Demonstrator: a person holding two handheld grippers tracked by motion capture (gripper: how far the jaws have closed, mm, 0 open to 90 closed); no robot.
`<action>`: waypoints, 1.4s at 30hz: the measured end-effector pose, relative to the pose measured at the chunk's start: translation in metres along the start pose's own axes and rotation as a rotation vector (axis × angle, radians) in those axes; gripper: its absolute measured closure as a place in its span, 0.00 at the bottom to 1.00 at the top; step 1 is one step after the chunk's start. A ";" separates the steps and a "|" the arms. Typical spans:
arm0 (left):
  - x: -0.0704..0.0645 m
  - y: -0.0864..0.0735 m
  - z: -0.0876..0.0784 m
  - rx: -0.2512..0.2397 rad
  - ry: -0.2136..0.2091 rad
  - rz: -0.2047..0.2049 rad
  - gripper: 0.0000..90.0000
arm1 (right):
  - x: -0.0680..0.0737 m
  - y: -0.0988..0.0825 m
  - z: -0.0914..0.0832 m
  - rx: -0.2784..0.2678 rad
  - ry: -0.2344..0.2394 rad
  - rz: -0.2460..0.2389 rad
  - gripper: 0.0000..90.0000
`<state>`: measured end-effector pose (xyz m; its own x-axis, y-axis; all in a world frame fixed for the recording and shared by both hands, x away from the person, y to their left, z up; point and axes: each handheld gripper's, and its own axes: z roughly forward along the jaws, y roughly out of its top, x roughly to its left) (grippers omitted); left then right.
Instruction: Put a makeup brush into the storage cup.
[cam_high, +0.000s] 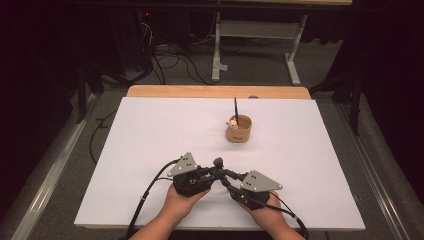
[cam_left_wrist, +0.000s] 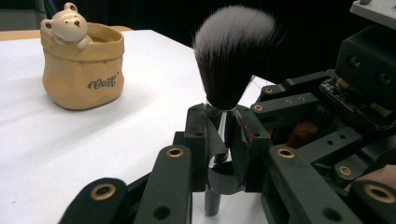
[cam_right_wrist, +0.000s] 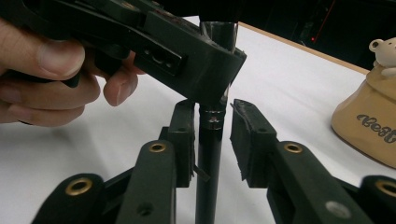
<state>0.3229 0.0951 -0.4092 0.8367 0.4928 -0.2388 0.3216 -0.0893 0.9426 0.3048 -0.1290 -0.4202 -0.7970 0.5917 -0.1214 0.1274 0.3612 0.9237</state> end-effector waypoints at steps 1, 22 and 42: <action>0.000 0.000 0.000 -0.001 0.000 0.001 0.86 | 0.000 0.000 0.000 -0.001 0.001 -0.005 0.82; 0.003 0.002 -0.002 -0.014 -0.005 -0.026 0.73 | -0.001 0.000 0.000 0.004 0.004 -0.008 0.90; 0.011 0.005 -0.010 -0.031 0.059 -0.016 0.53 | -0.018 0.001 -0.012 -0.024 -0.048 0.035 0.90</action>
<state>0.3295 0.1088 -0.4043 0.8037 0.5441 -0.2408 0.3201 -0.0543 0.9458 0.3117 -0.1482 -0.4127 -0.7631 0.6376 -0.1055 0.1399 0.3224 0.9362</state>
